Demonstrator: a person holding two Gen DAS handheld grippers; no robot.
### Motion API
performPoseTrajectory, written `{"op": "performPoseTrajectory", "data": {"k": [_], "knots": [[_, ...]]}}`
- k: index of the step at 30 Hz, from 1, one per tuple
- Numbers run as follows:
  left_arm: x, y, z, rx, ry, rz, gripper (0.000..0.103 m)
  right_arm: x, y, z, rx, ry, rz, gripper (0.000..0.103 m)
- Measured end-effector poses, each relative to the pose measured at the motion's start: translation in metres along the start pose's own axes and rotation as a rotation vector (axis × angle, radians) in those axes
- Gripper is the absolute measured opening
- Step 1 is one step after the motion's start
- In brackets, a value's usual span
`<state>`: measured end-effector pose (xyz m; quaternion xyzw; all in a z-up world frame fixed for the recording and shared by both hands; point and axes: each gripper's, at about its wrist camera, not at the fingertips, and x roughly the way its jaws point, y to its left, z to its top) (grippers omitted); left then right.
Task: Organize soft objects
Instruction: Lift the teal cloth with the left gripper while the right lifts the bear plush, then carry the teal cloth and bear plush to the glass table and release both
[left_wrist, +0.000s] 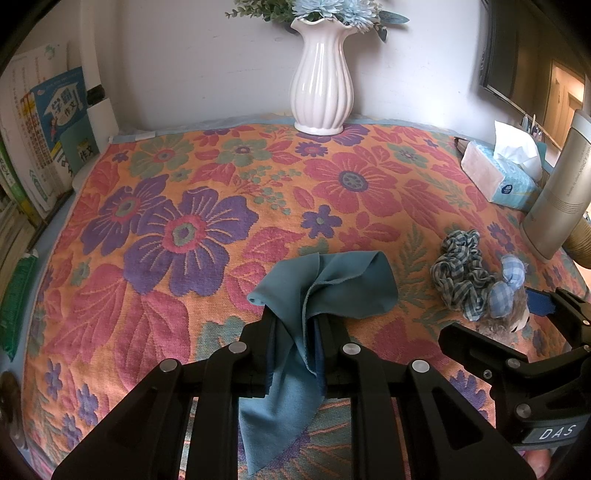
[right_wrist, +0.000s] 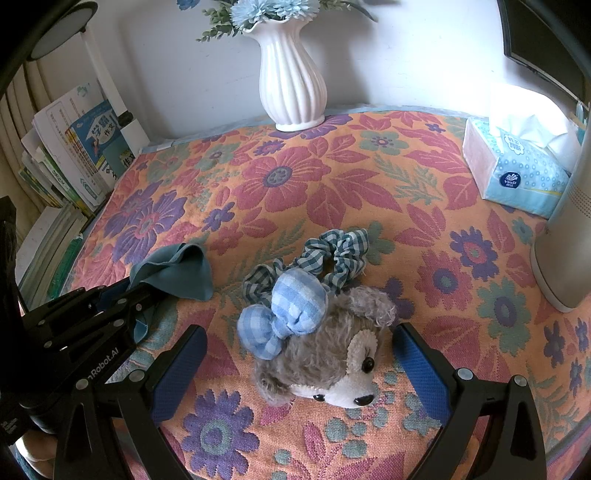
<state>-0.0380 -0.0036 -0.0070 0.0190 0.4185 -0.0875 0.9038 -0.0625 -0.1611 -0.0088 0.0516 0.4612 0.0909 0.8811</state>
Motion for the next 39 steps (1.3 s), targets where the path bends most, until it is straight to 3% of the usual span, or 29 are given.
{"op": "performPoseTrajectory", "data": {"k": [10,13,15,16,21,28,31,39], "knots": [[0.0,0.0,0.0,-0.001,0.001,0.001,0.015,0.0,0.001,-0.001,-0.002,-0.002,-0.017,0.097],[0.0,0.0,0.0,0.0,0.001,0.002,0.015,-0.003,0.003,-0.002,-0.006,-0.02,-0.018,0.075],[0.0,0.0,0.0,0.003,0.0,0.004,0.014,-0.004,0.007,-0.003,-0.03,-0.025,-0.039,0.054],[0.0,-0.001,0.0,0.005,-0.001,0.007,0.014,-0.005,0.009,-0.004,-0.038,-0.031,-0.05,0.049],[-0.014,-0.014,-0.001,0.037,-0.045,0.018,0.01,-0.017,0.0,-0.011,0.002,-0.055,0.001,0.045],[-0.054,-0.054,-0.001,0.038,-0.098,-0.179,0.01,-0.069,-0.056,-0.025,0.132,-0.091,0.066,0.045],[-0.079,-0.079,0.002,0.064,-0.138,-0.277,0.01,-0.108,-0.085,-0.022,0.183,-0.154,0.068,0.045],[-0.137,-0.157,0.01,0.204,-0.22,-0.429,0.01,-0.213,-0.159,-0.03,0.295,-0.345,0.05,0.045]]}}
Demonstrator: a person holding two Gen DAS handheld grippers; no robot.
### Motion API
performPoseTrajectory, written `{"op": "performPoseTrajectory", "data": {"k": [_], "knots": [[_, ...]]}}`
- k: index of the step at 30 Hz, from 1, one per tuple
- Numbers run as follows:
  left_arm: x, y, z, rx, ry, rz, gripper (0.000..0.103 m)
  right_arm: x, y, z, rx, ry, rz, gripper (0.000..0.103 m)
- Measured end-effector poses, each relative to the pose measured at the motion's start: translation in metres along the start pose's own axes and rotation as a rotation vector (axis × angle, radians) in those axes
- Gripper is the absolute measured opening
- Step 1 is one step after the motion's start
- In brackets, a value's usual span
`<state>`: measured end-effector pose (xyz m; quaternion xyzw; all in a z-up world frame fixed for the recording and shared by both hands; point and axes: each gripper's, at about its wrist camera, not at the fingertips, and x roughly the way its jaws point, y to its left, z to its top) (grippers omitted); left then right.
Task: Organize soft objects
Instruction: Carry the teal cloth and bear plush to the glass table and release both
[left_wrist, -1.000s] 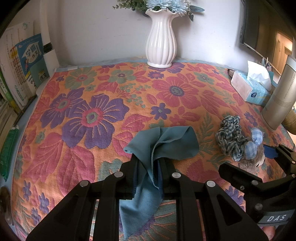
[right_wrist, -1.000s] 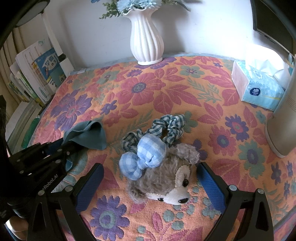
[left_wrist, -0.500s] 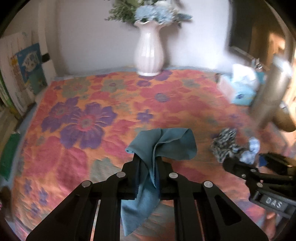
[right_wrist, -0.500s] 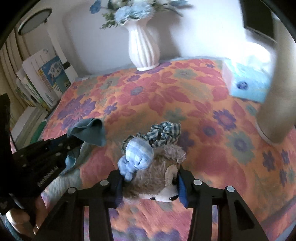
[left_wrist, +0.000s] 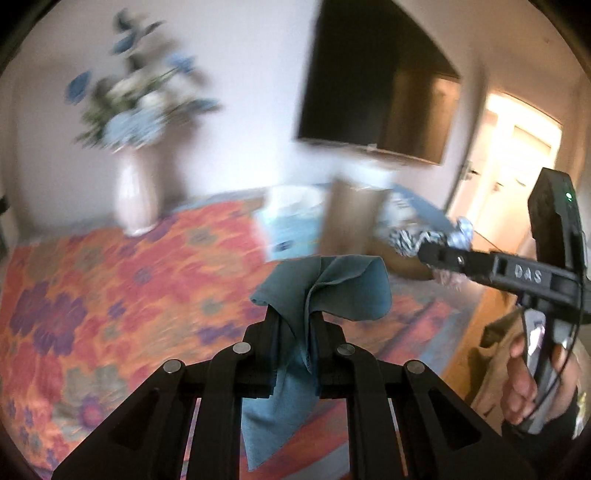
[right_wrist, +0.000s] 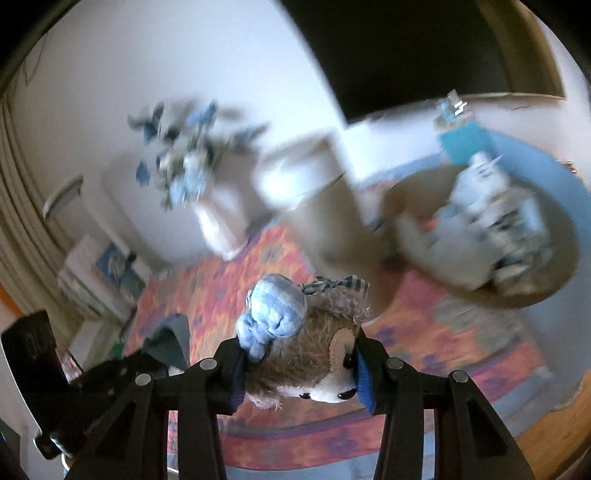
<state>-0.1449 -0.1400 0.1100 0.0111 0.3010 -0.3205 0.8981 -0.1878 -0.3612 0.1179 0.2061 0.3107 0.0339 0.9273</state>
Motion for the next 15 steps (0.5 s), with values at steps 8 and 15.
{"op": "performPoseTrajectory", "data": {"k": [8,15], "knots": [[0.047,-0.095,0.051,0.12,0.002,-0.161,0.01,-0.066,-0.081,0.056,0.098,-0.19,-0.119,0.045],[0.128,-0.149,0.068,0.181,0.014,-0.054,0.01,-0.053,-0.137,0.119,0.132,-0.19,-0.184,0.046]]}}
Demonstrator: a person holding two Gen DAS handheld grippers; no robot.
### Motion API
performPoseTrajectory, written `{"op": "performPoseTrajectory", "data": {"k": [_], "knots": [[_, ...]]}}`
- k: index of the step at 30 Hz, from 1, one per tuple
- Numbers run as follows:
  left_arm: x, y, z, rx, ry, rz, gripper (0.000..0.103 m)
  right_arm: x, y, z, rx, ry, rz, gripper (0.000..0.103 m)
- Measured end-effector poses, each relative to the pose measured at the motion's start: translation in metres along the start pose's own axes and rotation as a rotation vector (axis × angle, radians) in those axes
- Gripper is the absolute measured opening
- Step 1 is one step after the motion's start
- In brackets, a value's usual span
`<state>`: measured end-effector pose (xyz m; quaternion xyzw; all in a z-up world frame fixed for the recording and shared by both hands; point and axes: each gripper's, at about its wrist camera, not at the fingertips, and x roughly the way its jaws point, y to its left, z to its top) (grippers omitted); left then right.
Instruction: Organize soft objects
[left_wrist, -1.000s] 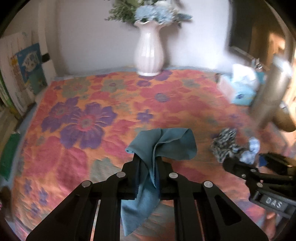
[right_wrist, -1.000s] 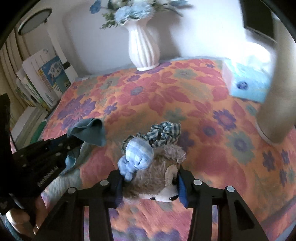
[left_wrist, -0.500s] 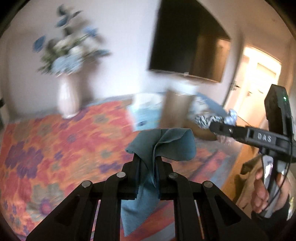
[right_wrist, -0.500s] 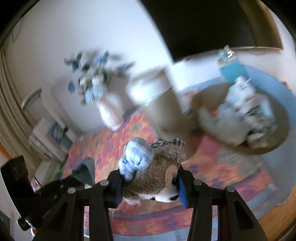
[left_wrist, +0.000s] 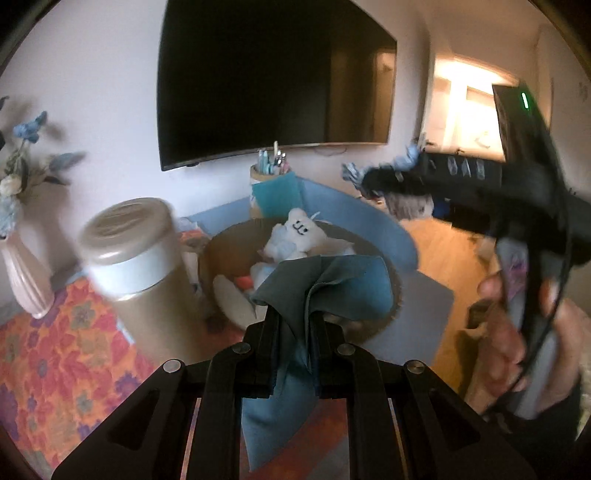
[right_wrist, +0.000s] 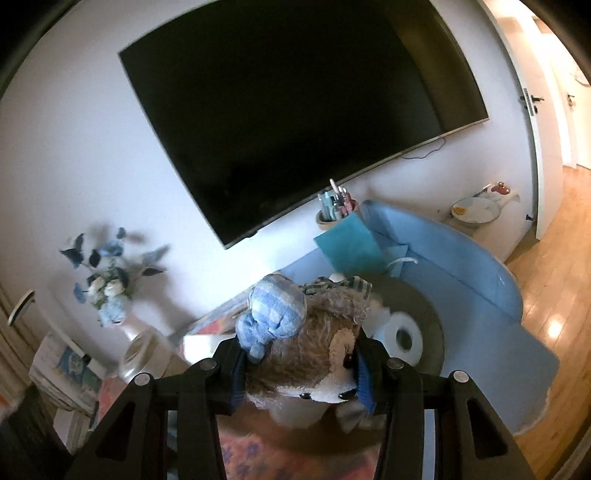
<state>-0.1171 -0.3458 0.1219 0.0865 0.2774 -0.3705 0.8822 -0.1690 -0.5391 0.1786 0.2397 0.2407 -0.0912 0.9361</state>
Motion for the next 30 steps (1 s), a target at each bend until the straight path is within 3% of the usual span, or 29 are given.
{"op": "performPoseTrajectory", "data": {"k": [5,8,13,15,16,17,18,20,26,30], "knots": [[0.051,-0.009,0.006,0.028,0.012,0.083,0.01,0.059,0.001,0.031,-0.079,0.137,0.012,0.046],[0.07,-0.014,0.006,0.055,0.014,0.125,0.01,0.093,0.007,0.043,-0.114,0.198,0.002,0.061],[0.084,-0.021,-0.003,0.14,-0.013,0.177,0.013,0.135,0.015,0.055,-0.157,0.253,0.06,0.065],[0.085,-0.029,-0.007,0.182,-0.002,0.184,0.041,0.143,0.013,0.053,-0.148,0.276,0.051,0.065],[0.083,-0.033,-0.01,0.202,-0.006,0.192,0.05,0.144,0.012,0.051,-0.143,0.283,0.052,0.065],[0.08,-0.036,-0.013,0.214,-0.017,0.199,0.071,0.141,0.01,0.049,-0.136,0.28,0.056,0.065],[0.074,-0.04,-0.016,0.228,-0.048,0.207,0.082,0.137,0.009,0.047,-0.132,0.277,0.058,0.065],[0.06,-0.049,-0.02,0.259,-0.1,0.223,0.083,0.126,0.007,0.042,-0.13,0.265,0.054,0.065],[0.016,-0.06,-0.036,0.309,-0.153,0.237,0.083,0.068,0.01,0.031,-0.159,0.185,-0.001,0.066],[-0.022,-0.042,-0.047,0.284,-0.178,0.255,0.083,0.033,0.017,0.019,-0.154,0.135,0.002,0.077]]}}
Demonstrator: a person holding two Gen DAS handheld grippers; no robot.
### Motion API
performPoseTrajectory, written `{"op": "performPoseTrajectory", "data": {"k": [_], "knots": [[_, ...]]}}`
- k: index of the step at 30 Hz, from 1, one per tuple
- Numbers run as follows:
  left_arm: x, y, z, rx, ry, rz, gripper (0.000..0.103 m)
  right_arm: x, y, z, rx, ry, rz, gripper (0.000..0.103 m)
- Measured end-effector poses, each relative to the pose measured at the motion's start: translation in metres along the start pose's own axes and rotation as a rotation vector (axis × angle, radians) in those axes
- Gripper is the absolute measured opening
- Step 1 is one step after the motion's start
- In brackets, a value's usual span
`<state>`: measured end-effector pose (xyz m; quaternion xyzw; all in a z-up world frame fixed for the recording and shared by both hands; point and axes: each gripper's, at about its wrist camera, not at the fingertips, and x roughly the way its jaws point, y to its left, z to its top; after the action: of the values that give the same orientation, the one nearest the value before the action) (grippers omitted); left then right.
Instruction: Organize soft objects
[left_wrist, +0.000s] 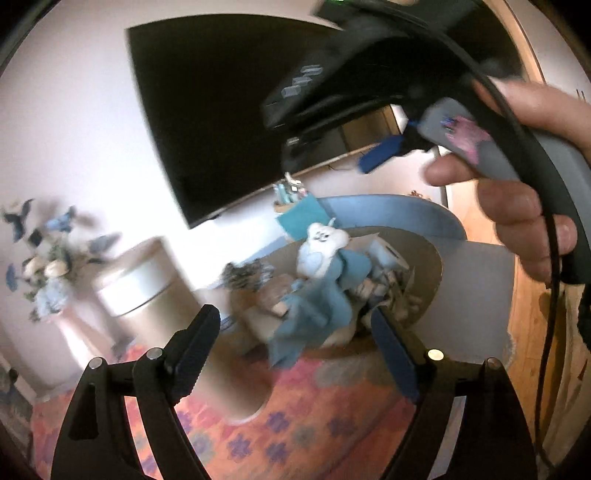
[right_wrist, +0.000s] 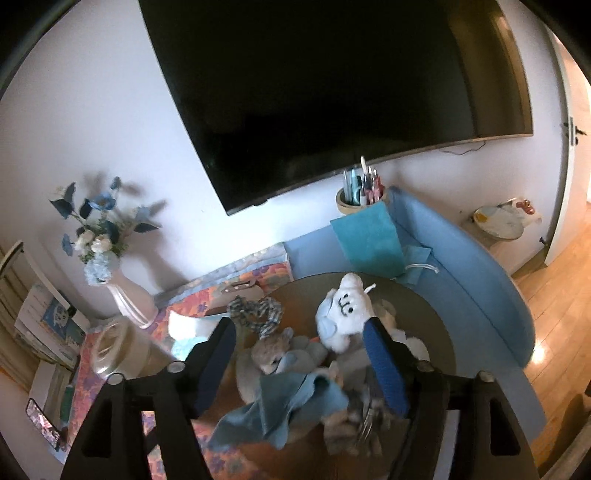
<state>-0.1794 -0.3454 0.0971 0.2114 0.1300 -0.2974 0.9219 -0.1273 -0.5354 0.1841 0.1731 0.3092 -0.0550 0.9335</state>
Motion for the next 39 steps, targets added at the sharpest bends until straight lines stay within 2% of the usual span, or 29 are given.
{"op": "performPoseTrajectory", "data": {"k": [5,9,12,16,19,22,26,30,33,36,39], "knots": [[-0.043,0.065,-0.028,-0.128,0.042,0.055,0.083,-0.032,0.028,-0.03,-0.024,-0.041,0.031,0.077],[-0.066,0.135,-0.052,-0.259,0.095,0.165,0.083,-0.039,0.067,-0.057,-0.054,-0.046,0.084,0.077],[-0.092,0.182,-0.059,-0.317,0.089,0.275,0.083,-0.036,0.109,-0.068,-0.102,-0.027,0.152,0.077],[-0.118,0.235,-0.065,-0.378,0.089,0.399,0.083,-0.025,0.184,-0.078,-0.214,-0.009,0.222,0.079],[-0.122,0.271,-0.073,-0.428,0.118,0.455,0.083,-0.005,0.239,-0.088,-0.281,-0.007,0.239,0.087],[-0.112,0.3,-0.089,-0.482,0.155,0.476,0.084,0.022,0.273,-0.096,-0.291,-0.005,0.25,0.089],[-0.084,0.327,-0.122,-0.568,0.194,0.475,0.085,0.066,0.3,-0.105,-0.272,-0.006,0.202,0.089],[-0.056,0.336,-0.147,-0.6,0.203,0.471,0.085,0.108,0.31,-0.113,-0.25,0.019,0.194,0.089],[-0.033,0.344,-0.166,-0.628,0.228,0.464,0.085,0.133,0.319,-0.122,-0.292,0.004,0.155,0.089],[-0.015,0.348,-0.186,-0.654,0.27,0.475,0.085,0.156,0.323,-0.134,-0.333,0.002,0.118,0.089],[-0.006,0.356,-0.2,-0.686,0.323,0.47,0.085,0.174,0.318,-0.146,-0.321,0.017,0.134,0.089]]}}
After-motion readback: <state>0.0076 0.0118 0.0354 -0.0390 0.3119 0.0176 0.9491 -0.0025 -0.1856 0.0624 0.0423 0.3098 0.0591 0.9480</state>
